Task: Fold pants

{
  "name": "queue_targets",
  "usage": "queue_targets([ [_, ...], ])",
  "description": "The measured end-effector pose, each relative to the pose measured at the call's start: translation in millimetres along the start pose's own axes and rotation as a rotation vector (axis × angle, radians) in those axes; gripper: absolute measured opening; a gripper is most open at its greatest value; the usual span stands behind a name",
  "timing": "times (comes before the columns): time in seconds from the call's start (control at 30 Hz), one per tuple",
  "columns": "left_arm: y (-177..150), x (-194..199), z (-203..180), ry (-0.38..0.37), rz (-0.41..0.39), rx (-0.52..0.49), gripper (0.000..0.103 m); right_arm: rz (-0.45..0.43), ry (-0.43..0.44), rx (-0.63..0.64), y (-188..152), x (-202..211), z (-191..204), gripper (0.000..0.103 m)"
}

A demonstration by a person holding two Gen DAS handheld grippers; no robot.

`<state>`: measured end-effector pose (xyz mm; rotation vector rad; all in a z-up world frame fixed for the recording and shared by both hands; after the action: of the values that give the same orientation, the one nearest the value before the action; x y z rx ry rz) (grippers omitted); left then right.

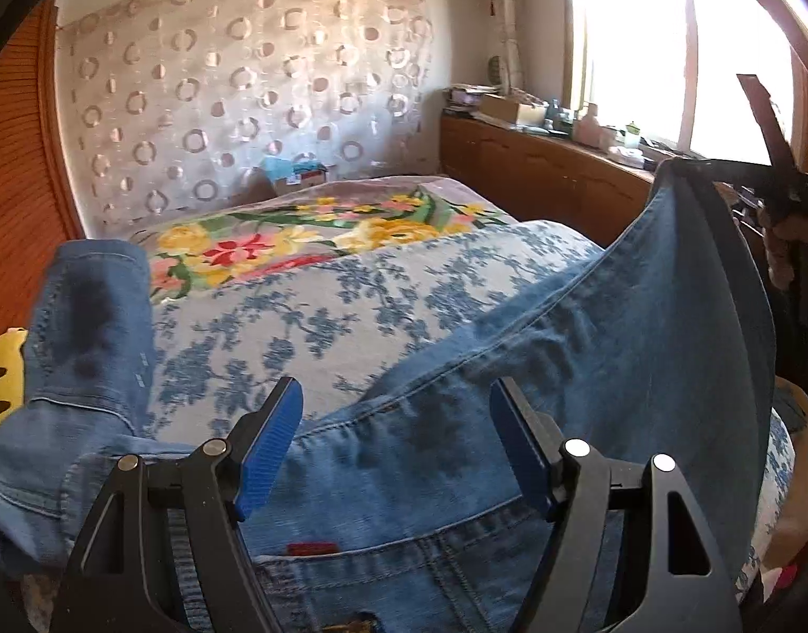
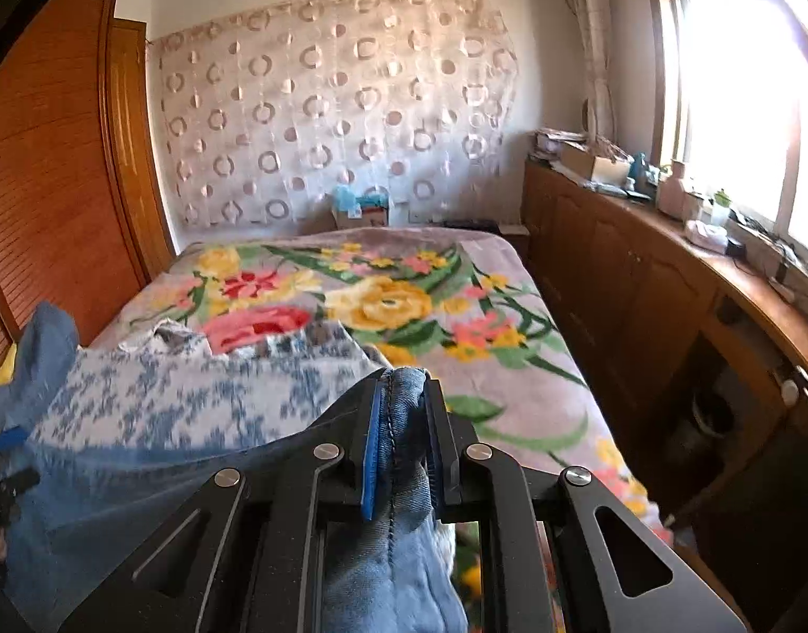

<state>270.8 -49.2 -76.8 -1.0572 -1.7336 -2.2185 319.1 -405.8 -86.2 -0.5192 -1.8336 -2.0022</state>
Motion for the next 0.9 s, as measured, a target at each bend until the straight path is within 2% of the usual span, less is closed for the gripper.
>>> queue_targets([
  [0.2, -2.8, -1.0, 11.9, 0.021, 0.015, 0.024, 0.074, 0.074, 0.011, 0.024, -10.2, -42.7, 4.7, 0.016],
  [0.3, -5.4, -4.4, 10.3, -0.004, 0.032, 0.032, 0.074, 0.117, 0.014, 0.022, -11.9, -46.2, 6.5, 0.024],
  [0.37, -6.5, -6.1, 7.1, -0.013, 0.038, 0.031, 0.076, 0.120, 0.032, 0.013, -5.8, -42.1, 9.7, 0.041],
  [0.43, -6.8, -6.7, 3.8, -0.025, 0.040, 0.034, 0.077, 0.119, 0.041, 0.004, -11.8, -25.3, 5.1, 0.046],
  [0.6, -6.2, -6.8, -7.9, -0.082, 0.051, 0.056, 0.078, 0.140, 0.028, -0.048, -37.1, 8.3, -12.3, 0.047],
  [0.77, -2.9, -2.7, -23.8, -0.091, 0.041, 0.031, 0.078, 0.196, -0.006, -0.113, -72.4, 28.6, -39.1, 0.047],
  [0.9, -3.6, 1.3, -32.0, -0.074, 0.044, 0.011, 0.078, 0.232, 0.015, -0.171, -87.6, 36.0, -49.3, 0.047],
])
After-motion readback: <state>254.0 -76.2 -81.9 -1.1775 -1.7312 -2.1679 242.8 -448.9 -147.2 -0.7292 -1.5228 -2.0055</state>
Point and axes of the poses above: each gripper's, at about its wrist camera, not at the fingertips, and x roughly against the way its jaws point, z to its left, y to its top, the point moved 8 cm from there along -x, roughly the way its jaws point, and after that the axes turned 8 degrees about -x, right-handed, at the moved point
